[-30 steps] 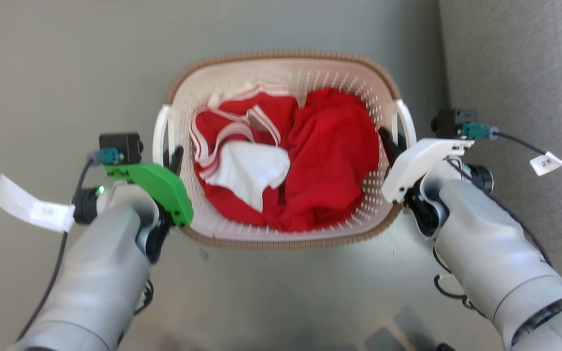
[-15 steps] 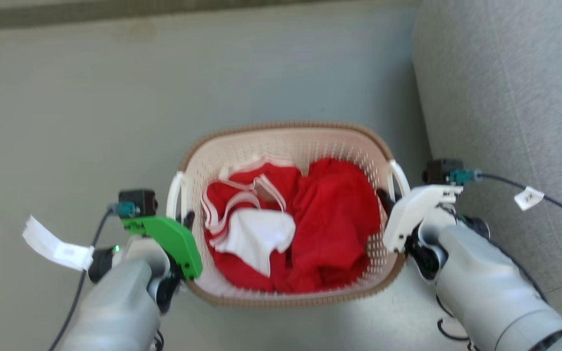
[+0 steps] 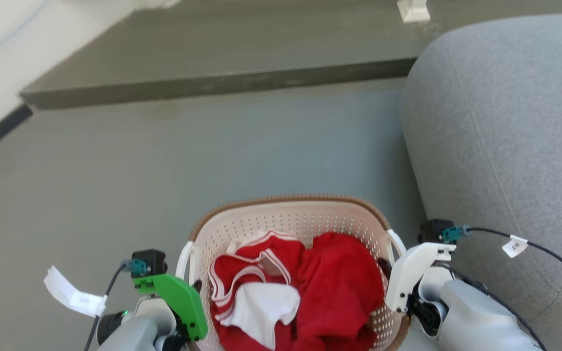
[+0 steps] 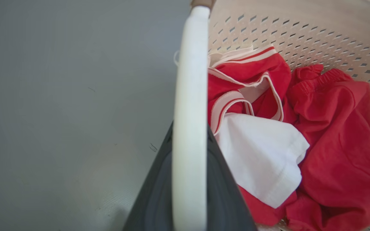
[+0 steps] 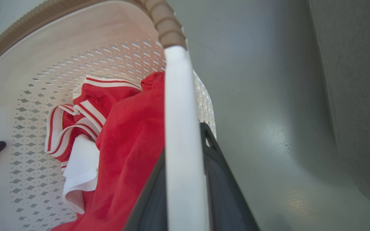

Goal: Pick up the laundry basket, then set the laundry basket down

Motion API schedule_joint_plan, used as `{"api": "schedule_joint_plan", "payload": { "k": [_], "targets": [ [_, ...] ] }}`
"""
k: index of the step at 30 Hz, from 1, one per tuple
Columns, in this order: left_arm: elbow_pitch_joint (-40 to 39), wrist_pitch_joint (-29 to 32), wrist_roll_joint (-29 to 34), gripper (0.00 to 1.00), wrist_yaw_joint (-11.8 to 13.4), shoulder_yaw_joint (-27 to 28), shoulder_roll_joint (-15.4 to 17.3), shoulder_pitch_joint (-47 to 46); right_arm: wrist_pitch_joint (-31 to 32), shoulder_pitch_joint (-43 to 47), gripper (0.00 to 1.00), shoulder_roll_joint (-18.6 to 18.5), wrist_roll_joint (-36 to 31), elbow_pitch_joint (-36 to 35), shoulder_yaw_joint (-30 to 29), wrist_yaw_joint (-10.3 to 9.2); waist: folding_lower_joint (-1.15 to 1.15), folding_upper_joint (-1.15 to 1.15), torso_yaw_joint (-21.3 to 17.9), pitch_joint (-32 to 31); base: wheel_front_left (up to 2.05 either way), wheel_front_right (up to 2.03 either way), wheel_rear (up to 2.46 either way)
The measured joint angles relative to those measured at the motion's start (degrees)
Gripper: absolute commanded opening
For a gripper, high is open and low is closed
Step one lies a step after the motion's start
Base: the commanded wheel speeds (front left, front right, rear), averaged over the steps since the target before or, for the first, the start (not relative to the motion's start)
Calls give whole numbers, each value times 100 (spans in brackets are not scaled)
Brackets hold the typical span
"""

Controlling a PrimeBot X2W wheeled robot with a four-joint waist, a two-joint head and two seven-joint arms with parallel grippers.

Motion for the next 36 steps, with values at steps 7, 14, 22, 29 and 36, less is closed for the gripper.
{"api": "schedule_joint_plan", "payload": {
  "k": [7,14,22,29,36],
  "targets": [
    [74,104,-52,0,0,-27,-15,107,192,87,0,0,90,1,96,-1,0,0,9,-434,0,0,0],
    [112,182,-101,0,0,-59,-16,109,299,90,0,-1,162,-4,144,-1,0,0,1,-568,0,0,0],
    [120,219,-102,0,0,-84,-16,109,346,102,0,-8,247,-4,214,-1,0,0,-10,-611,0,0,0],
    [120,232,-159,0,0,-98,-16,109,347,104,0,-11,293,-4,281,-2,0,0,-22,-637,0,0,0],
    [124,232,-177,0,0,-116,-18,109,346,104,0,-13,318,-5,318,-3,0,0,-32,-649,0,0,0]
  ]
}}
